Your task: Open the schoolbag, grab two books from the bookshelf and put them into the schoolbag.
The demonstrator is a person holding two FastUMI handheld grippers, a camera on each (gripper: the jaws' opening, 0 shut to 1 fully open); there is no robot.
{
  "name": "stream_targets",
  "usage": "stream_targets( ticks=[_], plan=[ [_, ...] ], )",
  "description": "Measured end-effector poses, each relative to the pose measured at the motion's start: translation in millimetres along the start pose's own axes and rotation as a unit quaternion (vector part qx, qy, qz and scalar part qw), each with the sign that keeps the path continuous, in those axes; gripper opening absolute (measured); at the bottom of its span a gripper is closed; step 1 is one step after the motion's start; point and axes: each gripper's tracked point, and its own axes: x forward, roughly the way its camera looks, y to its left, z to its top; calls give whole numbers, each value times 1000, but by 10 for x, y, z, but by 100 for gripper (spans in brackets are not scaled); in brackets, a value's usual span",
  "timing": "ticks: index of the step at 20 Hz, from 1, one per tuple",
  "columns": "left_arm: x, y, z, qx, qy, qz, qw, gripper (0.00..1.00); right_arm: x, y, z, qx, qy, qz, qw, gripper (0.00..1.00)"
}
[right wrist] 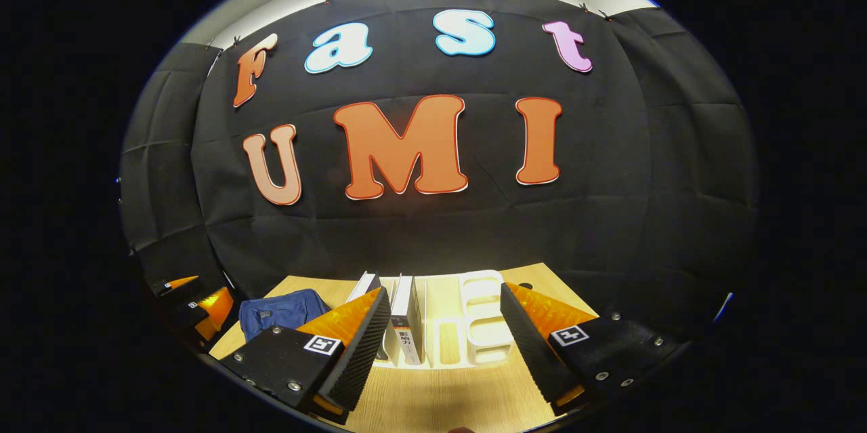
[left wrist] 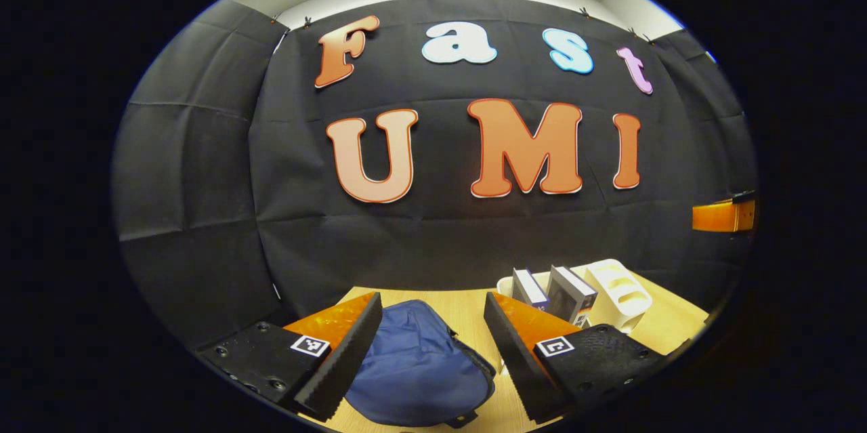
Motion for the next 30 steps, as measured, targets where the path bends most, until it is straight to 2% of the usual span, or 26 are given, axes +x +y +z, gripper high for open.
stream_targets(
  ticks=[3,8,13,19,21,27,30],
  plan=[
    [53,-170,-300,30,39,-27,998,95,1,-43,-61,7,11,-2,1000,96],
    [20,-333,-854,121,87,-52,987,95,-21,-158,-174,9,23,-16,1000,96],
    [48,-479,-1585,192,147,-82,967,95,-42,-294,-322,13,40,-37,998,96],
    [65,-693,-2353,267,203,-118,935,97,-50,-472,-493,12,66,-59,996,97],
    [85,-732,-2571,295,216,-122,923,97,-24,-515,-514,13,70,-63,995,97],
    [226,-618,-3091,335,259,-113,899,97,-4,-641,-601,13,85,-74,994,97],
    [312,-569,-3233,348,272,-107,891,98,0,-676,-652,16,94,-74,993,97]
  ],
)
